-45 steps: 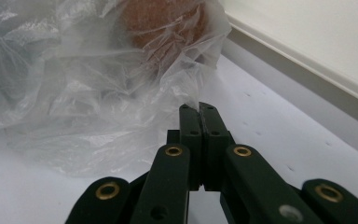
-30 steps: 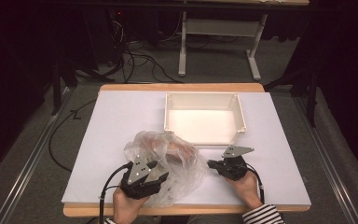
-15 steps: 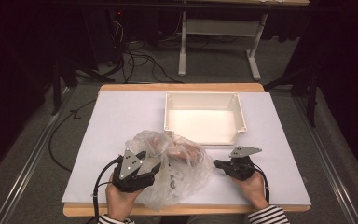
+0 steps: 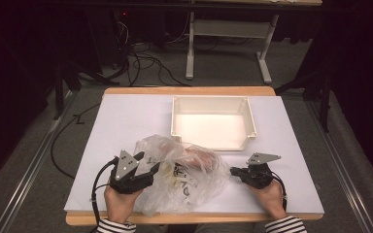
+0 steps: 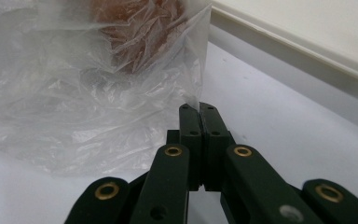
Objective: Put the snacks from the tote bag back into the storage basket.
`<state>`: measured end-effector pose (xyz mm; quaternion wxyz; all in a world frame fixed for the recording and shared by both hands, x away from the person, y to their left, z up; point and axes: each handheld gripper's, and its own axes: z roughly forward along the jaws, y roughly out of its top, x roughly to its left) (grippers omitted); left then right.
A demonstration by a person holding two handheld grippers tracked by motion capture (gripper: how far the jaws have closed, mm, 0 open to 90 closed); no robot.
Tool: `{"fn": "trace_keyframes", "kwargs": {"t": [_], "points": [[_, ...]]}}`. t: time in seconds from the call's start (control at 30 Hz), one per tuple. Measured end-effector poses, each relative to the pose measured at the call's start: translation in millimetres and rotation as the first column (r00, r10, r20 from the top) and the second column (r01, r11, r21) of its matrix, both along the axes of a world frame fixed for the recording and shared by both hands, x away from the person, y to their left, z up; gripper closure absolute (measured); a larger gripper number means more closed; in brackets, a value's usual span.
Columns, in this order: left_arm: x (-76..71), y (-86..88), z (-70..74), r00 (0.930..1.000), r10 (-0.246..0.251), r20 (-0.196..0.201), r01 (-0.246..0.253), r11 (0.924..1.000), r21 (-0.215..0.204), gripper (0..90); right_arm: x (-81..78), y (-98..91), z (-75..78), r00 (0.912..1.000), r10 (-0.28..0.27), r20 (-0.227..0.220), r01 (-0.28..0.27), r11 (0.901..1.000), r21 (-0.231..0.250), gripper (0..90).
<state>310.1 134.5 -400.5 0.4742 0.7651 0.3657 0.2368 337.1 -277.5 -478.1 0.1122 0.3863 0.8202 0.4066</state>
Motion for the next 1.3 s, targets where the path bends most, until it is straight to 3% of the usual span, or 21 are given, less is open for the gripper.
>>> {"fn": "trace_keyframes", "kwargs": {"t": [0.23,0.5,0.57,0.6,0.77,0.8,0.93,1.2,1.3], "points": [[5.1,3.6,0.0,0.9999,0.012,-0.007,-0.012,0.9999,0.007,35.6,-2.3,-10.4,-0.9,0.9999,-0.015,0.0,0.015,0.9999,0.001,90.0],[21.4,8.3,-15.0,0.9972,0.023,-0.072,-0.022,0.9996,0.017,41.1,-3.1,-22.5,-0.4,0.9987,-0.051,-0.009,0.051,0.9987,-0.001,89.9],[24.1,8.9,-20.4,0.9957,0.015,-0.092,-0.013,0.9997,0.02,49.8,-3.4,-25.1,-0.4,0.9983,-0.057,-0.01,0.057,0.9984,-0.004,89.7],[25.5,9.0,-23.9,0.9946,0.005,-0.104,-0.003,0.9998,0.018,49.8,-3.3,-26.5,-0.6,0.9981,-0.061,-0.007,0.061,0.9981,-0.004,89.6],[29.2,7.9,-34.6,0.9889,-0.034,-0.144,0.039,0.9989,0.026,72.3,-3.5,-33.6,-0.6,0.9967,-0.081,-0.007,0.081,0.9967,-0.003,89.5],[30.2,7.6,-38.5,0.9853,-0.061,-0.16,0.065,0.9977,0.019,77.3,-3.8,-35.9,-0.5,0.9959,-0.089,-0.011,0.089,0.996,-0.001,89.9],[30.4,7.5,-43.5,0.9788,-0.088,-0.185,0.093,0.9954,0.02,87.7,-4.0,-38.1,-0.2,0.9952,-0.098,-0.004,0.098,0.9951,-0.005,90.0],[26.3,8.3,-49.8,0.971,-0.11,-0.212,0.117,0.9929,0.021,90.0,-6.0,-41.2,1.2,0.9939,-0.11,0.005,0.11,0.9939,0.01,88.9],[25.4,8.3,-52.5,0.9687,-0.113,-0.221,0.122,0.9921,0.029,90.0,-7.6,-41.9,4.6,0.9931,-0.116,0.017,0.115,0.9924,0.045,73.4]]}}
